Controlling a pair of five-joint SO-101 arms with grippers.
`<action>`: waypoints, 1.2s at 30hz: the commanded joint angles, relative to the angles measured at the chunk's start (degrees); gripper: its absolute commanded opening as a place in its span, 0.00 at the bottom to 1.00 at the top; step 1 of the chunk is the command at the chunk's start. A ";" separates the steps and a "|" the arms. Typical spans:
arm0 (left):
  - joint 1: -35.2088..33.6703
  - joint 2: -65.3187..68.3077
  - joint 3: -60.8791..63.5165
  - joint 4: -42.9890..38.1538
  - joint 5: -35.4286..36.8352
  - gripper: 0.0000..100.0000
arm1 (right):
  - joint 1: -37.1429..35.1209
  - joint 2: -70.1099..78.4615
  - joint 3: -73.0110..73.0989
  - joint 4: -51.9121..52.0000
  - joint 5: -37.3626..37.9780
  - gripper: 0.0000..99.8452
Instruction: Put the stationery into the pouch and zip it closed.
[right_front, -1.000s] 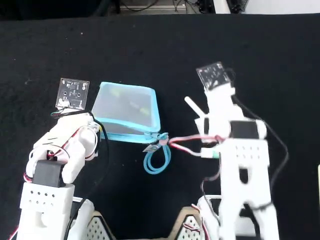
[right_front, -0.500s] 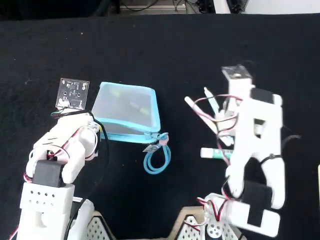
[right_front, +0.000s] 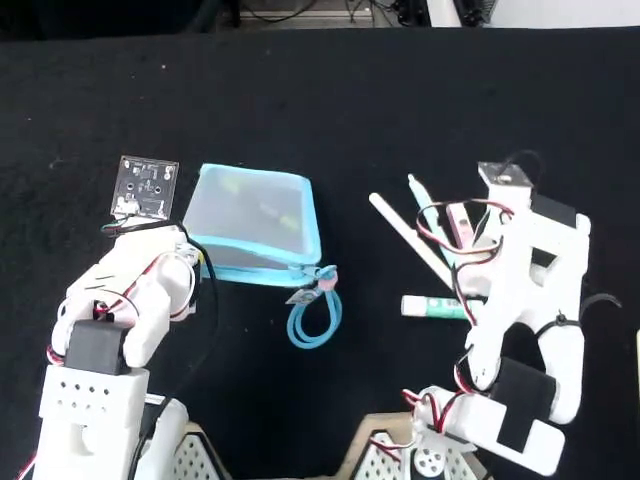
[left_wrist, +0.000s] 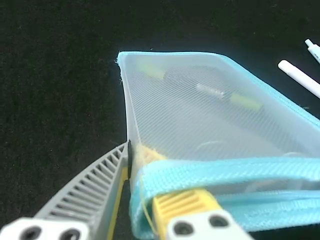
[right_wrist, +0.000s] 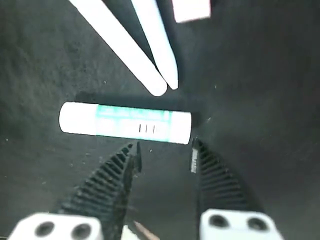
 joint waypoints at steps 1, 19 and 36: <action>0.04 -0.53 -0.75 -1.14 0.53 0.03 | 0.70 -0.04 -1.19 -1.67 18.02 0.16; 0.04 -0.53 -0.75 -1.23 0.53 0.03 | -9.85 -0.13 0.13 8.97 54.95 0.16; 0.04 -0.53 -0.66 -0.97 0.53 0.03 | -19.87 0.48 13.41 -12.40 59.25 0.17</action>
